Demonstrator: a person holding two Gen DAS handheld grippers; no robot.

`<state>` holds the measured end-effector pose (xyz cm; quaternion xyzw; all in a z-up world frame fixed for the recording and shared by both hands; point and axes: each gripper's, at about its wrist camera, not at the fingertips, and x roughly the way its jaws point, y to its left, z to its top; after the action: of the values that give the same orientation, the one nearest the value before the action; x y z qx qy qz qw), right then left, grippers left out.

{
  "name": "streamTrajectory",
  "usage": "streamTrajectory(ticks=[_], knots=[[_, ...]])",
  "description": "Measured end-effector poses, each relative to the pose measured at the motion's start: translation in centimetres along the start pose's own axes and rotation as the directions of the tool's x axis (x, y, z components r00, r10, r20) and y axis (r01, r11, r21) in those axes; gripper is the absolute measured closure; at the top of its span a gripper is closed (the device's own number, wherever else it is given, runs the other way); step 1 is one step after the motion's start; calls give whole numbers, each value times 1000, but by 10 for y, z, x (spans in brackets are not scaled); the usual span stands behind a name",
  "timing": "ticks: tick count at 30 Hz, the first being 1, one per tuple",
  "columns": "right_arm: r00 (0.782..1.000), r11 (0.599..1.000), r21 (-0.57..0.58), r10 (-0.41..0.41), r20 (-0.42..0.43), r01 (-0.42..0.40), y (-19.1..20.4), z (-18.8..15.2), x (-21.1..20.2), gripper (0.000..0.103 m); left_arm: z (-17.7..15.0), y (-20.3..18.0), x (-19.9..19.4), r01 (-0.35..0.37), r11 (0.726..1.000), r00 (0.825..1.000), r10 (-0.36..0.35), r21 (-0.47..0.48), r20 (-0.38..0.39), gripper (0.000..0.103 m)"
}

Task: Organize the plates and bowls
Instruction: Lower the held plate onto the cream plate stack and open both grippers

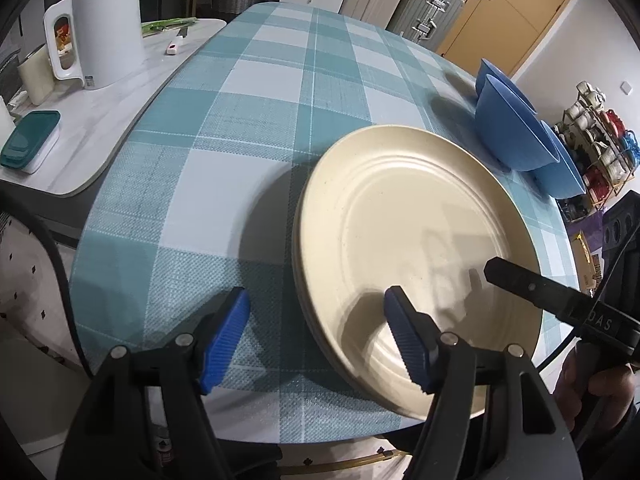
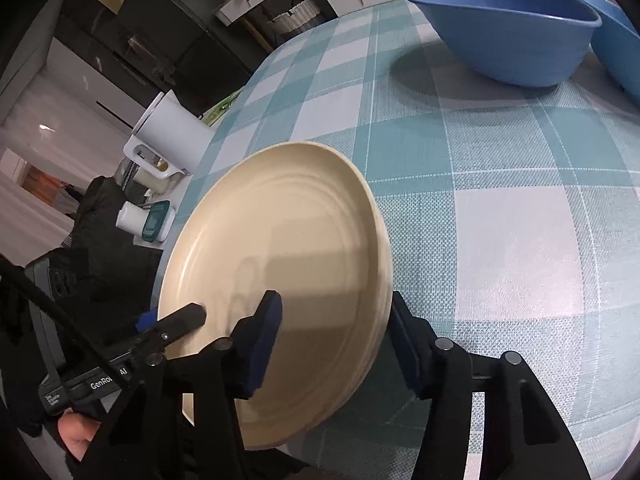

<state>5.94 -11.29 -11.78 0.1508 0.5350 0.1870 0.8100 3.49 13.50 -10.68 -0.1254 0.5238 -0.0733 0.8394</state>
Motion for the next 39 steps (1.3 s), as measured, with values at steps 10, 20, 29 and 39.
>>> streamTrajectory(ticks=[10, 20, 29, 39], knots=[[999, 999, -17, -42, 22, 43, 7, 4, 4, 53, 3, -9, -1, 9, 999, 1000, -9, 35, 13, 59], [998, 998, -47, -48, 47, 51, 17, 20, 17, 53, 21, 3, 5, -7, 1000, 1000, 7, 12, 20, 59], [997, 997, -59, -46, 64, 50, 26, 32, 30, 53, 36, 14, 9, -22, 1000, 999, 22, 0, 36, 58], [997, 996, -81, -40, 66, 46, 23, 28, 26, 50, 32, 10, 3, -107, 993, 992, 104, 43, 71, 55]])
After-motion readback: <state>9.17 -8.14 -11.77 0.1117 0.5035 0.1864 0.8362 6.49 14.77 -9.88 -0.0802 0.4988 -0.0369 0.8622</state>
